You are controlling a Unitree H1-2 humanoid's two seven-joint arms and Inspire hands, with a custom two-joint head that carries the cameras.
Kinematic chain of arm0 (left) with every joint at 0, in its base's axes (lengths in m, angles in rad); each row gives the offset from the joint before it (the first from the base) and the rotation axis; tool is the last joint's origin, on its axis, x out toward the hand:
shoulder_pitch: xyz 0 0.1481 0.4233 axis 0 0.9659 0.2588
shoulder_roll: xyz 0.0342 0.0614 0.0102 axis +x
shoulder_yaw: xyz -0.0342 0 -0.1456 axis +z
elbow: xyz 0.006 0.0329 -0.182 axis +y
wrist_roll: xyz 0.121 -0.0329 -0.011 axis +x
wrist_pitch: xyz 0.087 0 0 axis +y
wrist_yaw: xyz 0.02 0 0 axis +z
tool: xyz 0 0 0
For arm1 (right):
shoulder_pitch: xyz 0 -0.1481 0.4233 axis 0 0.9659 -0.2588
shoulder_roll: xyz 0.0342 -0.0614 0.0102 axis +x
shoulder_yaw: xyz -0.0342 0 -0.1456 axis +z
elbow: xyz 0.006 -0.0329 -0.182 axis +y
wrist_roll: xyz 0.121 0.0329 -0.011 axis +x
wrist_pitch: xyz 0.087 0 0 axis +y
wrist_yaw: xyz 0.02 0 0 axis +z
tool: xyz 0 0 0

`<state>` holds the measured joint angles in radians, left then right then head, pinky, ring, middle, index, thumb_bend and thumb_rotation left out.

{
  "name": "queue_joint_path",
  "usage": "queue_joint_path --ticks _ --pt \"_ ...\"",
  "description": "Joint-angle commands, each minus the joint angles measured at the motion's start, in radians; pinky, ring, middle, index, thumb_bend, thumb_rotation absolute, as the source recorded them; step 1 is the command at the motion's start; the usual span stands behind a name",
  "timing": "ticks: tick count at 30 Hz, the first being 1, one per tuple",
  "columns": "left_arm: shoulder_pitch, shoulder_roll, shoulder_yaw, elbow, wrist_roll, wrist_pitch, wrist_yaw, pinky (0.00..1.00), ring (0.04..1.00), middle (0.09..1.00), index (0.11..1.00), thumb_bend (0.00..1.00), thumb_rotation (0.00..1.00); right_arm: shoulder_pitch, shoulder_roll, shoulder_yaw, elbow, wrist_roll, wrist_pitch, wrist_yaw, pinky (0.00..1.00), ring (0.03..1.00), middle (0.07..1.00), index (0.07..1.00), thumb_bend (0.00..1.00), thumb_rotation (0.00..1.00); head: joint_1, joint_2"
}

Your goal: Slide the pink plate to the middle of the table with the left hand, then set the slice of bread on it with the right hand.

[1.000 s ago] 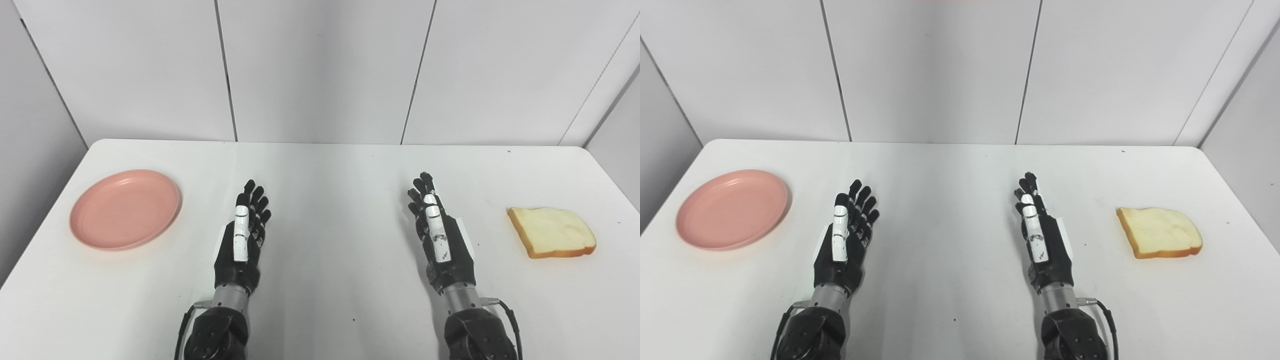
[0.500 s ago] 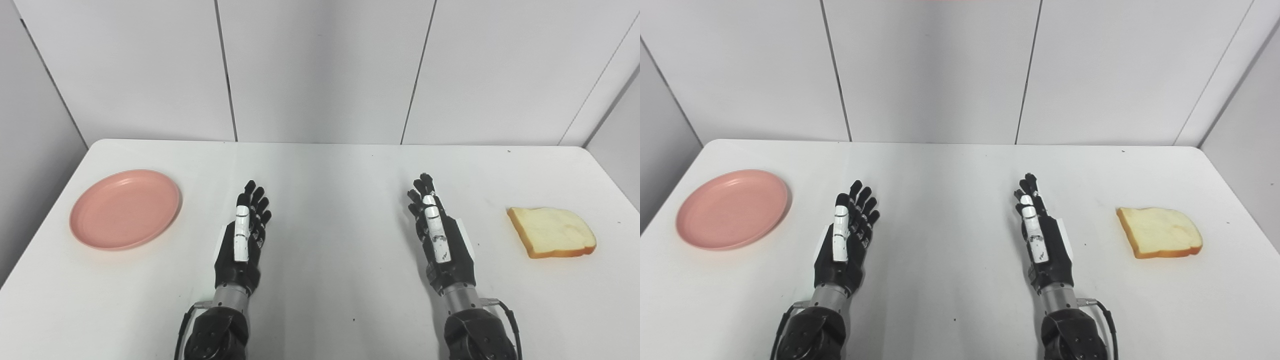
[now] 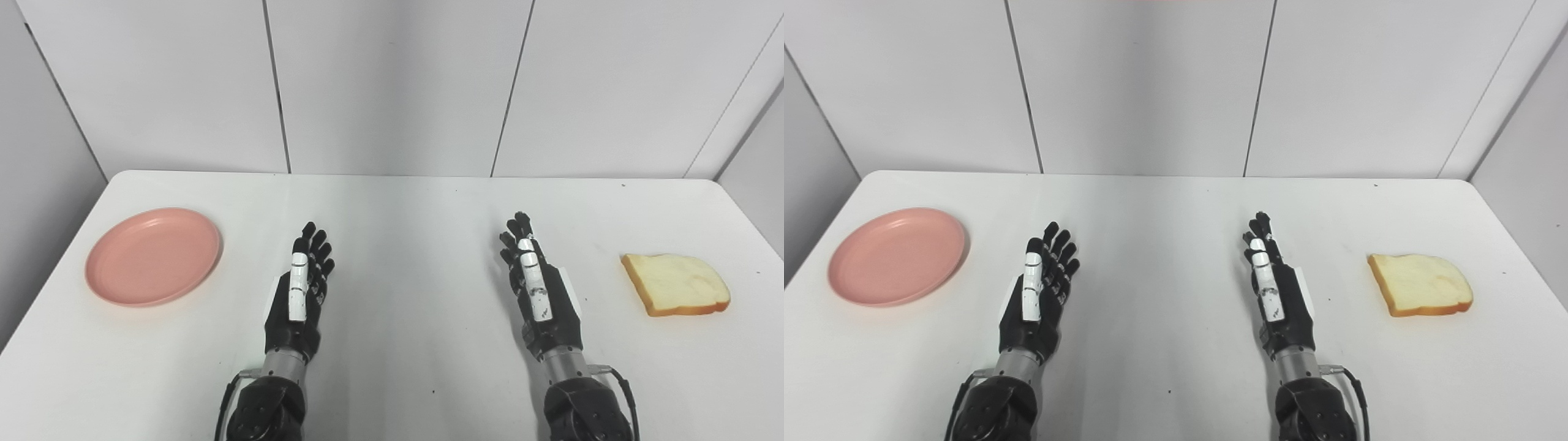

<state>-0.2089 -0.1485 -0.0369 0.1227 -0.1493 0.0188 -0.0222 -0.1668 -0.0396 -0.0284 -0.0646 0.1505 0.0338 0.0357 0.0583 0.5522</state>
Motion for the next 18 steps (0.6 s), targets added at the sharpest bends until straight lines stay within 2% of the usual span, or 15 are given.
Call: queue_joint_path --ticks 1,9,15,18 --pt "-0.022 0.004 -0.007 -0.021 0.005 -0.016 -0.017 1.0 1.0 1.0 1.0 0.62 1.0 -0.033 0.004 -0.005 -0.023 0.001 -0.005 0.002 1.0 0.972 0.982 0.99 0.66 0.92 0.003 0.004" --pt "-0.021 0.005 -0.012 -0.021 0.009 -0.016 -0.016 1.0 1.0 1.0 1.0 0.62 1.0 -0.031 0.003 -0.005 -0.023 0.004 -0.005 0.003 1.0 0.969 0.978 0.987 0.67 0.92 0.018 -0.005" --pt "-0.032 -0.003 -0.009 -0.008 0.005 -0.014 -0.01 1.0 1.0 1.0 1.0 0.61 1.0 -0.029 -0.006 -0.012 -0.006 0.015 -0.023 0.012 1.0 0.976 0.986 0.993 0.65 0.92 0.114 -0.038" --pt "-0.042 -0.003 -0.009 -0.001 -0.003 -0.022 -0.018 1.0 1.0 1.0 1.0 0.64 0.98 -0.023 -0.022 -0.023 0.002 0.032 -0.033 0.027 1.0 0.992 0.996 0.999 0.69 0.92 0.197 -0.068"
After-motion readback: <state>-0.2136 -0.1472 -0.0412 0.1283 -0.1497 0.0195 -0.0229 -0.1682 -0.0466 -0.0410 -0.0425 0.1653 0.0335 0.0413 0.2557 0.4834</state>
